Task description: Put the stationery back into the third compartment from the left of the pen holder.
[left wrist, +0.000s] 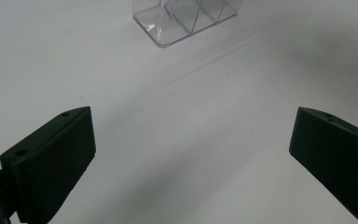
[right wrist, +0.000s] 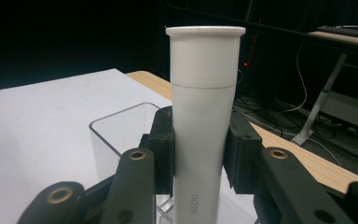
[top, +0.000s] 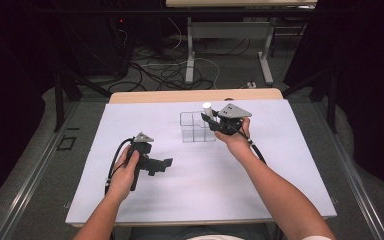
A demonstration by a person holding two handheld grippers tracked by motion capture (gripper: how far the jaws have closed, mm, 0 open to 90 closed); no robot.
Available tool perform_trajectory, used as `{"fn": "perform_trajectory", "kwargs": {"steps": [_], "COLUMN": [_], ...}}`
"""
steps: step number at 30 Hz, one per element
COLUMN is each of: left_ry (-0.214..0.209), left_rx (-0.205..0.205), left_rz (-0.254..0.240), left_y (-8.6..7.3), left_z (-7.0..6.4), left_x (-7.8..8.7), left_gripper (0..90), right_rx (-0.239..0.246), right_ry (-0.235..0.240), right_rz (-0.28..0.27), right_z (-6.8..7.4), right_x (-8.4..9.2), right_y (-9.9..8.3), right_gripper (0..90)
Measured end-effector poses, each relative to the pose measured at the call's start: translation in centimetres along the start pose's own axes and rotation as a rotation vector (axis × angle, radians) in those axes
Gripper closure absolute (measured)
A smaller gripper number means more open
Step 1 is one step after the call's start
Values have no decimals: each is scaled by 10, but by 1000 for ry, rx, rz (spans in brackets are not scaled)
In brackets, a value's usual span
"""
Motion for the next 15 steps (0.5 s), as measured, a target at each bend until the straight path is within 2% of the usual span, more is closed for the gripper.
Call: {"fn": "perform_trajectory", "kwargs": {"steps": [6,9,10,12,13,15], "left_ry": [-7,-6,-11,-9,-9,-10], "left_rx": [6,1,14,17,18,16], "left_rz": [1,8,4,1,1,1], "left_y": [-1,-2,-2,-2,-2,-2], "left_z": [0,-1,-1,-1,-1,-1], "left_x": [0,0,-1,-1,-1,-1], "left_gripper": [3,3,3,3,3,3], "right_rx": [-14,-16,-21,-21,-3,-15], "right_ry": [-12,-14,-15,-18,-17,-21], "right_rz": [17,6,-2,2,-2,26], "right_z": [-4,-3,-3,-5,-6,-5], "right_x": [-4,-7,-7,-8,-9,-8], "right_y": [-7,-10,-11,-12,-13,-15], "right_gripper": [677,677,678,678,677,677]}}
Point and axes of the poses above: each handheld gripper's, and its own axes: x roughly backward along the jaws, y roughly out of its top, z roughly to its left, the point moved 2 cm from there along -x, roughly forward along the jaws, and after that the axes turned 10 degrees about -z, right-handed, at the moved point
